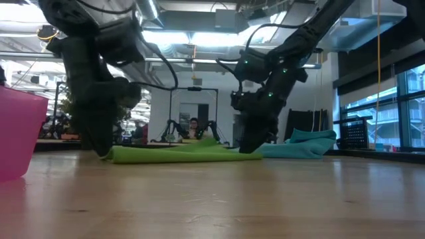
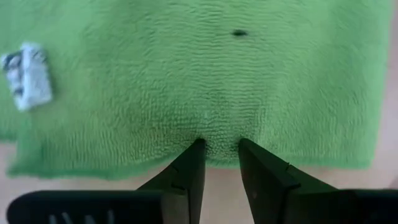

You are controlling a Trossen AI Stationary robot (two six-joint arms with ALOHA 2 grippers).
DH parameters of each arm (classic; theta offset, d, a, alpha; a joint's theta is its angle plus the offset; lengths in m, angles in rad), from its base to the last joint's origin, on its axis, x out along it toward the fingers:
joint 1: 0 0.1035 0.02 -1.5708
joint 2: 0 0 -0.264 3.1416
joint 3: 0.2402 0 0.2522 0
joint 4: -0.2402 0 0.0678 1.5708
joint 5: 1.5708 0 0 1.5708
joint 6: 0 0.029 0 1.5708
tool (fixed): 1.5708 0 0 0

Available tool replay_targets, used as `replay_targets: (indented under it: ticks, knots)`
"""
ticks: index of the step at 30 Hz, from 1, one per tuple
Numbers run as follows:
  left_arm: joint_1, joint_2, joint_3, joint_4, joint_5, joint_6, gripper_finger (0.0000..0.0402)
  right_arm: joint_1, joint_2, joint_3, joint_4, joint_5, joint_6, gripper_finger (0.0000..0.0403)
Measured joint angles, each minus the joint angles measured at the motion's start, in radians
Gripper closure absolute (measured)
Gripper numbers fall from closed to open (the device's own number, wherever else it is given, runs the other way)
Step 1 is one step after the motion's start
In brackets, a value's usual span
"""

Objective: Roll microfiber towels into tight, uniform cylinder then place into a basket
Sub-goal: Roll the microfiber green towel

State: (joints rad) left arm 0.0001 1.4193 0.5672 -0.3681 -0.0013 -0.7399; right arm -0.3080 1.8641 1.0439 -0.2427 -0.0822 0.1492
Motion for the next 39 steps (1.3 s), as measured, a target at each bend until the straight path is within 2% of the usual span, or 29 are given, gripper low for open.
replay_targets:
  ticks: [3, 5, 9, 15, 18, 24, 29, 39]
  knots:
    - [-0.048, 0.001, 0.000, 0.040, 0.000, -0.032, 0.0306, 0.000, 0.000, 0.001, 0.028, 0.053, -0.002, 0.0221]
    - [-0.061, -0.006, 0.004, 0.042, 0.000, -0.045, 0.0306, 0.000, 0.000, 0.013, 0.020, 0.051, -0.005, 0.0221]
    - [-0.044, -0.052, 0.043, -0.020, -0.011, -0.046, 0.0306, 0.000, -0.030, 0.063, -0.034, -0.034, 0.001, 0.0221]
    - [0.003, -0.123, 0.075, -0.204, -0.198, -0.039, 0.0306, 0.012, -0.043, 0.103, -0.082, -0.230, 0.003, 0.0221]
    - [0.031, -0.127, 0.055, -0.234, -0.266, -0.043, 0.0306, 0.030, -0.028, 0.096, -0.062, -0.252, 0.001, 0.0221]
    - [0.052, -0.112, -0.001, -0.200, -0.258, -0.045, 0.0306, 0.047, 0.046, 0.094, -0.059, -0.235, -0.027, 0.0221]
    - [0.042, -0.095, -0.028, -0.143, -0.190, -0.045, 0.0306, 0.047, 0.093, 0.095, -0.036, -0.217, -0.028, 0.0221]
    - [-0.064, -0.077, -0.038, -0.055, -0.141, -0.145, 0.0306, 0.044, 0.109, 0.096, 0.035, -0.118, -0.055, 0.0222]
